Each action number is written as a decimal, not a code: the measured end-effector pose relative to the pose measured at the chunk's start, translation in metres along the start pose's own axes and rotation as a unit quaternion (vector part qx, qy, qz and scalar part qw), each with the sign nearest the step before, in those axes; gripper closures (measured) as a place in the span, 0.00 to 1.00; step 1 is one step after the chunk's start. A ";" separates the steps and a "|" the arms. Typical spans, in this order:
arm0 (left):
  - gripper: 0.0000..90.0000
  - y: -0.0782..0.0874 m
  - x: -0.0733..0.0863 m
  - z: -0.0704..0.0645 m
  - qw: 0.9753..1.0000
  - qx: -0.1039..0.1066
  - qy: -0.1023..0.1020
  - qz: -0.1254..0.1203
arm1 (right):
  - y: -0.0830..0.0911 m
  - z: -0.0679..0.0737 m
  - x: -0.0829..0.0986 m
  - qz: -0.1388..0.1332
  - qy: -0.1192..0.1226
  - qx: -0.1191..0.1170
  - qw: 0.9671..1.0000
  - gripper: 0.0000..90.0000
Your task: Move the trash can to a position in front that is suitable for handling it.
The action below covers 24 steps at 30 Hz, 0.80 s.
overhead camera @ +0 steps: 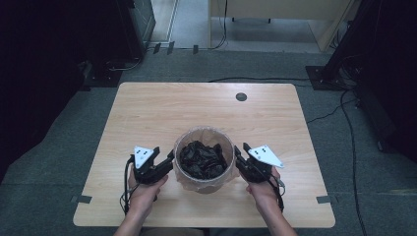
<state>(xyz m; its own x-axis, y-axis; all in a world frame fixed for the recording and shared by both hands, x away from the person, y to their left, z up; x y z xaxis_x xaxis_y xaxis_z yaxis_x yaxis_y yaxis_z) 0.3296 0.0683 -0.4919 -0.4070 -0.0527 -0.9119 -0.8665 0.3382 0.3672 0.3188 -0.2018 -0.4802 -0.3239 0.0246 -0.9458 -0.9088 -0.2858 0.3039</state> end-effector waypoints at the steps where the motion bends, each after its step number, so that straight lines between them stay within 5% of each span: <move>1: 0.35 0.002 0.000 0.005 1.000 -0.001 -0.002 0.001 | 0.002 -0.005 0.000 -0.003 0.001 0.008 1.000 0.58; 5: 0.24 0.009 0.009 0.029 1.000 -0.006 -0.003 0.010 | 0.009 -0.021 0.003 -0.008 -0.011 0.020 1.000 0.43; 11: 0.22 0.018 0.032 0.072 0.998 -0.054 -0.013 0.036 | 0.019 -0.045 0.019 0.009 0.004 0.025 1.000 0.25; 20: 0.16 0.030 0.057 0.119 0.993 -0.087 -0.024 0.082 | 0.035 -0.094 0.057 0.064 -0.024 0.049 0.996 0.17; 24: 0.12 0.031 0.068 0.135 0.987 -0.109 -0.051 0.103 | 0.043 -0.115 0.071 0.087 0.000 0.076 0.993 0.17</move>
Point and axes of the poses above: each handheld gripper's, and its own axes: y roughly backward along the jaws, x roughly out of its underside, z roughly to its left, the point moved 9 cm from there along -y, roughly forward along the jaws, and after that the axes turned 5 degrees about -z, right-handed, at the moved point
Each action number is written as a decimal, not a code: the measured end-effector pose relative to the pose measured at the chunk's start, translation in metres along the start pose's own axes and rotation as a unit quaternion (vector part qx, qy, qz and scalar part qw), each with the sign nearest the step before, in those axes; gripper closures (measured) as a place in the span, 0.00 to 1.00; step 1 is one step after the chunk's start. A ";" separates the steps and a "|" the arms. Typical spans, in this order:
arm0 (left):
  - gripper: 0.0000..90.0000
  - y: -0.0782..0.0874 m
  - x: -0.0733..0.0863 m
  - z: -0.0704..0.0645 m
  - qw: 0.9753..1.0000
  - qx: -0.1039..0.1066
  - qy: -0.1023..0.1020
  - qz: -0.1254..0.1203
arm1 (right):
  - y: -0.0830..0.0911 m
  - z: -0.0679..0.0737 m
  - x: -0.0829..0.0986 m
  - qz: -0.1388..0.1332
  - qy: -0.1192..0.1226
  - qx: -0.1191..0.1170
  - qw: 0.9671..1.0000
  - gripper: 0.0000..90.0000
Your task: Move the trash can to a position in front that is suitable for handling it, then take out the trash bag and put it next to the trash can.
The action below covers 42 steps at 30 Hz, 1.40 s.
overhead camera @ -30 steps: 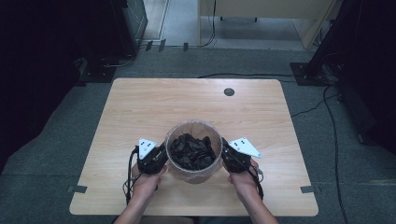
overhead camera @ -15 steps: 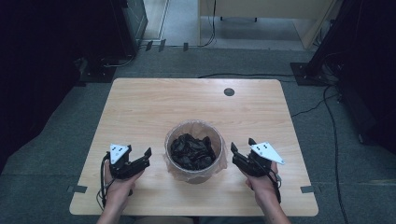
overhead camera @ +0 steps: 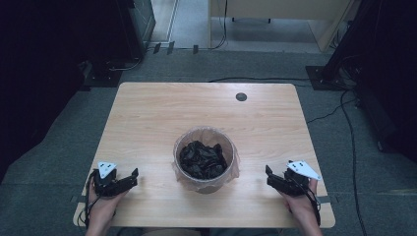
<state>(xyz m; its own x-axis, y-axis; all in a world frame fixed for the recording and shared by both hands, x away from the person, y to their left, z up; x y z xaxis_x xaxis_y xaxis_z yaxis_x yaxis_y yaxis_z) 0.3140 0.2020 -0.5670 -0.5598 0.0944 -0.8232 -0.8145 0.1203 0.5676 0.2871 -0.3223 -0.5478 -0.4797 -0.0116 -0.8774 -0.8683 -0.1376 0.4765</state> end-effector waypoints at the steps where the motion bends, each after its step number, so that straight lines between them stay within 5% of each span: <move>1: 0.12 -0.001 0.003 0.004 1.000 -0.006 -0.007 0.007 | 0.000 -0.005 0.005 0.010 -0.001 0.001 1.000 0.16; 12: 0.11 -0.005 0.013 0.017 1.000 0.011 0.002 0.027 | 0.007 -0.048 0.042 0.085 0.002 0.022 0.996 0.10; 26: 0.11 -0.005 0.012 0.015 1.000 -0.005 -0.011 0.027 | 0.005 -0.049 0.046 0.091 0.005 0.021 0.996 0.09; 32: 0.12 0.000 0.006 -0.009 1.000 0.013 -0.015 0.017 | 0.006 -0.049 0.046 0.091 0.004 0.021 0.996 0.09; 37: 0.12 0.001 0.005 -0.042 0.998 0.046 -0.030 0.018 | 0.005 -0.049 0.046 0.091 0.004 0.021 0.996 0.09; 38: 0.12 0.000 0.006 -0.058 0.997 0.063 -0.037 0.020 | 0.005 -0.049 0.046 0.090 0.003 0.023 0.996 0.09; 40: 0.12 0.000 0.006 -0.063 0.997 0.066 -0.040 0.021 | 0.006 -0.049 0.046 0.090 0.003 0.024 0.996 0.09; 41: 0.12 0.001 0.006 -0.080 0.995 0.080 -0.048 0.021 | 0.006 -0.049 0.046 0.090 0.002 0.025 0.996 0.09; 42: 0.12 0.001 0.006 -0.080 0.995 0.080 -0.048 0.021 | 0.006 -0.049 0.046 0.090 0.002 0.025 0.996 0.09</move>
Point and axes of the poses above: each handheld gripper's, and its own axes: y roughly backward along the jaws, x roughly out of its underside, z roughly to its left, the point moved 9 cm from there along -y, roughly forward along the jaws, and after that the axes turned 5 degrees about -z, right-handed, at the moved point
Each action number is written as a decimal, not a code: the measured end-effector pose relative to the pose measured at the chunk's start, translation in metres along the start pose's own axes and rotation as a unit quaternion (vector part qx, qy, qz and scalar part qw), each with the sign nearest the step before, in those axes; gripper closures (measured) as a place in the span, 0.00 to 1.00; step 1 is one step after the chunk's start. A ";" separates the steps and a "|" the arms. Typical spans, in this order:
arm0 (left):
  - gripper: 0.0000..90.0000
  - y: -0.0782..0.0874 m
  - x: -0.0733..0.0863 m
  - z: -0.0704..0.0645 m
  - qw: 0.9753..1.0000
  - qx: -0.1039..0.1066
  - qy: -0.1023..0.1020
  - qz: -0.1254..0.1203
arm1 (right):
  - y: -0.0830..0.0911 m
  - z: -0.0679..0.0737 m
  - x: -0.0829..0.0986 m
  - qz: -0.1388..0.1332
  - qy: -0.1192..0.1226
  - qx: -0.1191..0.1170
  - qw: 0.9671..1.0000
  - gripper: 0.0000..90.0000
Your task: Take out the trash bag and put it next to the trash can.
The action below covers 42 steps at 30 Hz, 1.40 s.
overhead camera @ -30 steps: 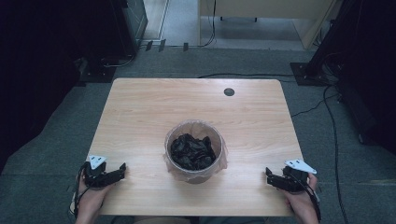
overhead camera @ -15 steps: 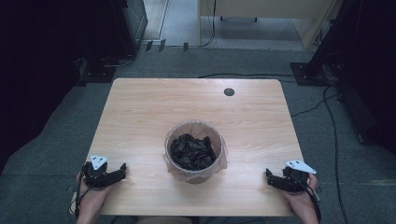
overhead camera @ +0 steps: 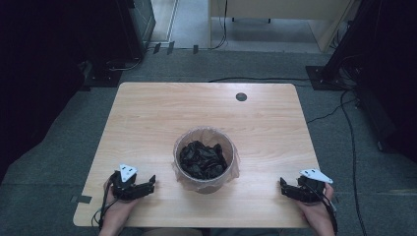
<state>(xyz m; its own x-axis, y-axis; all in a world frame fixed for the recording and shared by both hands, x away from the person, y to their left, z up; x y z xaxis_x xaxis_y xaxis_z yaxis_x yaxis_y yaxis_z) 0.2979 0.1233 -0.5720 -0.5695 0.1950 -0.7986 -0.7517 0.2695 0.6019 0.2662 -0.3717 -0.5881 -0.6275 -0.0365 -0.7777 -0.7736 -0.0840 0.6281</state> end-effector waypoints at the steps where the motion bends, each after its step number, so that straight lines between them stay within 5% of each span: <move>1: 0.12 -0.001 0.000 -0.008 1.000 0.007 -0.005 0.002 | 0.000 0.000 0.000 0.000 0.000 0.000 1.000 0.09; 5: 0.12 -0.003 0.000 -0.043 0.999 0.035 -0.032 0.004 | 0.000 0.000 0.000 0.000 0.000 0.000 1.000 0.09; 10: 0.12 -0.002 -0.005 -0.065 0.997 0.057 -0.044 -0.008 | 0.000 0.000 0.000 0.000 0.000 0.002 1.000 0.09; 21: 0.18 0.007 -0.023 -0.082 0.993 0.077 -0.067 -0.057 | 0.000 0.004 0.000 -0.003 0.002 -0.001 1.000 0.09; 24: 0.38 0.009 -0.028 -0.085 0.992 0.071 -0.071 -0.077 | 0.000 0.004 0.000 -0.003 0.000 0.001 1.000 0.09; 29: 0.58 0.011 -0.034 -0.088 0.990 0.070 -0.072 -0.096 | 0.000 0.010 0.000 -0.001 -0.001 0.004 1.000 0.10; 32: 0.69 0.012 -0.038 -0.089 0.989 0.070 -0.072 -0.111 | 0.002 0.020 -0.002 -0.002 -0.008 0.004 1.000 0.18; 35: 0.81 0.013 -0.041 -0.092 0.987 0.073 -0.074 -0.120 | 0.004 0.038 -0.005 -0.006 -0.031 -0.034 0.999 0.18; 42: 0.96 0.013 -0.042 -0.093 0.987 0.085 -0.058 -0.123 | 0.010 0.089 -0.015 -0.027 -0.031 -0.104 0.994 0.18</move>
Point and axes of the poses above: each handheld gripper's, and its own axes: y roughly backward along the jaws, x roughly out of its underside, z roughly to its left, the point moved 9 cm from there along -y, roughly forward along the jaws, and after that the axes turned 5 degrees about -z, right-handed, at the moved point
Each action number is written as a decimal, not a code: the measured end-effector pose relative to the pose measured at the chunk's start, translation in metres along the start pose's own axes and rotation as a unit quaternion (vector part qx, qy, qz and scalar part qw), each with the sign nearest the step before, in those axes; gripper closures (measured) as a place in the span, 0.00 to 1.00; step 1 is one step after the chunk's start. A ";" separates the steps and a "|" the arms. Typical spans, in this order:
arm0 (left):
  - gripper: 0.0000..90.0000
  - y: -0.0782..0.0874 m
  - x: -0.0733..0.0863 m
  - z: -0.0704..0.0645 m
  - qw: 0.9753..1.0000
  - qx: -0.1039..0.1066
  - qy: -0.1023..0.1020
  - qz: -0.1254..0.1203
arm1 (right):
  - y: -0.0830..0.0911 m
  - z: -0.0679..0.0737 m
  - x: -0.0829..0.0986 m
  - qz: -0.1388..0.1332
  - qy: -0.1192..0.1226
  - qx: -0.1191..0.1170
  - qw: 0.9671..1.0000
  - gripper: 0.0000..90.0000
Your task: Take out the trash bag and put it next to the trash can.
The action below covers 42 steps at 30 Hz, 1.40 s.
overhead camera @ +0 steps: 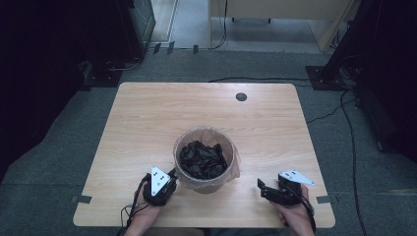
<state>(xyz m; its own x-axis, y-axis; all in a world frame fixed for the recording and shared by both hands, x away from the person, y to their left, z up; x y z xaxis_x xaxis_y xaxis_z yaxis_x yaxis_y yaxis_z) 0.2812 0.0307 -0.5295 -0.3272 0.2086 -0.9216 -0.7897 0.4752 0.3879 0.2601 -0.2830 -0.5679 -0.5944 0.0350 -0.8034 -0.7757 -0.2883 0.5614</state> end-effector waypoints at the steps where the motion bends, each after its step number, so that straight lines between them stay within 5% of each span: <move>1: 0.97 0.000 0.000 0.000 1.000 0.000 0.001 -0.001 | -0.002 0.007 -0.001 -0.001 0.004 -0.007 1.000 0.18; 13: 0.99 0.000 -0.001 0.002 1.000 0.011 0.019 0.000 | -0.024 0.068 -0.011 -0.021 0.086 -0.050 0.995 0.19; 21: 1.00 0.004 -0.012 0.010 0.999 0.013 0.032 -0.016 | -0.039 0.076 -0.034 -0.078 0.105 -0.021 0.991 0.56; 26: 1.00 0.010 -0.022 0.012 0.999 0.015 0.033 -0.030 | -0.031 0.086 -0.052 -0.125 0.113 -0.055 0.984 0.84; 31: 1.00 0.020 -0.035 0.015 0.998 0.013 0.033 -0.047 | -0.018 0.088 -0.069 -0.161 0.107 -0.048 0.980 1.00; 42: 1.00 0.041 -0.083 0.018 0.996 -0.003 0.009 -0.086 | 0.013 0.100 -0.117 -0.221 0.107 -0.033 0.969 1.00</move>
<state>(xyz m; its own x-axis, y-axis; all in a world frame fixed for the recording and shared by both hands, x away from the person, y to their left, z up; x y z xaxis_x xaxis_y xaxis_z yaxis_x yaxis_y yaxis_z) 0.2854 0.0478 -0.4367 -0.1952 0.1090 -0.9747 -0.8381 0.4975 0.2235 0.2979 -0.1951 -0.4466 -0.1441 -0.0283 -0.9892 -0.9253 -0.3505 0.1448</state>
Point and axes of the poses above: each handheld gripper's, and its own axes: y roughly backward along the jaws, x roughly out of its underside, z roughly to its left, the point moved 9 cm from there along -y, roughly forward along the jaws, and after that the axes turned 5 degrees about -z, right-handed, at the moved point
